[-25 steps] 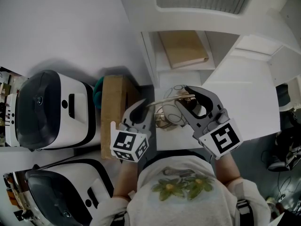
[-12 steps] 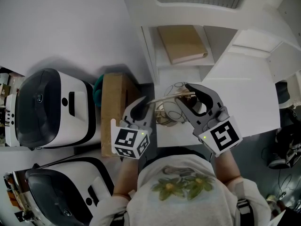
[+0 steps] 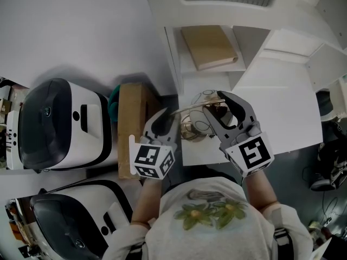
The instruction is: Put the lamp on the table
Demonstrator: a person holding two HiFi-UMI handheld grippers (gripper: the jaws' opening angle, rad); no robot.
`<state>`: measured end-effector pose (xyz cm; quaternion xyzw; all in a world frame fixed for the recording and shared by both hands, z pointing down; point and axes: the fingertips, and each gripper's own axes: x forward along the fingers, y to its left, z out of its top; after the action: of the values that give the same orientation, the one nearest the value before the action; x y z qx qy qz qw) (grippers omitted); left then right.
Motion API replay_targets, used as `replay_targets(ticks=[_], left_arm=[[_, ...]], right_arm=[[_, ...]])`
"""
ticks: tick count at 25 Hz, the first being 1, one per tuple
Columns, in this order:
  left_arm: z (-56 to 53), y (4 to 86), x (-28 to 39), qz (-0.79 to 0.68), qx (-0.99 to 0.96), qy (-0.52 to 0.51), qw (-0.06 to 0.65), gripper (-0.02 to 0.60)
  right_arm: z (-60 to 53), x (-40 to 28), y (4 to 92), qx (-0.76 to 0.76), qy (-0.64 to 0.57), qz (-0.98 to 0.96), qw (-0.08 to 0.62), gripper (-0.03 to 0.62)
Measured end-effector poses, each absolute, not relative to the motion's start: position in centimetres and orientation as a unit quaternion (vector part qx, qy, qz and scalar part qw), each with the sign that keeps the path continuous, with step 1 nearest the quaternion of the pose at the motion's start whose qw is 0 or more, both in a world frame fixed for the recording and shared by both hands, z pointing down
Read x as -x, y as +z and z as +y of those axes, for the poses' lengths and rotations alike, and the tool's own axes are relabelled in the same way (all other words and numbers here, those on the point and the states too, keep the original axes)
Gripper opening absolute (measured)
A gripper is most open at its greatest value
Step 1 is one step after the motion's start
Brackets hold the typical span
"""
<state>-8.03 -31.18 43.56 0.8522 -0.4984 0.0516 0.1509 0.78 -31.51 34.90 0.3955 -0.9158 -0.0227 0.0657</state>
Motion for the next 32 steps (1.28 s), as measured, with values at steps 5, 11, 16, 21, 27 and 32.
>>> replay_targets(ticks=[5, 11, 16, 21, 27, 32], left_arm=[[-30.3, 43.0, 8.6, -0.497, -0.854, 0.052, 0.145, 0.100], [-28.6, 41.1, 9.0, -0.498, -0.858, 0.031, 0.121, 0.100], [-26.6, 39.0, 8.8, -0.485, -0.868, 0.007, 0.109, 0.087], [-23.5, 36.6, 6.5, -0.437, -0.896, -0.005, 0.075, 0.031], [-20.5, 36.1, 4.9, -0.405, -0.912, -0.006, 0.068, 0.029], [-18.1, 36.3, 4.8, -0.402, -0.913, 0.001, 0.073, 0.029]], right_arm=[[-31.0, -1.9, 35.5, -0.422, -0.010, -0.904, 0.067, 0.195], [-29.7, -3.4, 35.5, -0.463, 0.018, -0.885, 0.043, 0.160], [-27.3, -2.5, 34.5, -0.446, 0.015, -0.895, 0.022, 0.048], [-24.5, -0.5, 33.8, -0.412, 0.009, -0.911, 0.008, 0.034], [-20.8, 1.7, 33.6, -0.380, -0.012, -0.925, 0.020, 0.031], [-18.4, 2.5, 33.1, -0.378, -0.015, -0.926, 0.014, 0.031]])
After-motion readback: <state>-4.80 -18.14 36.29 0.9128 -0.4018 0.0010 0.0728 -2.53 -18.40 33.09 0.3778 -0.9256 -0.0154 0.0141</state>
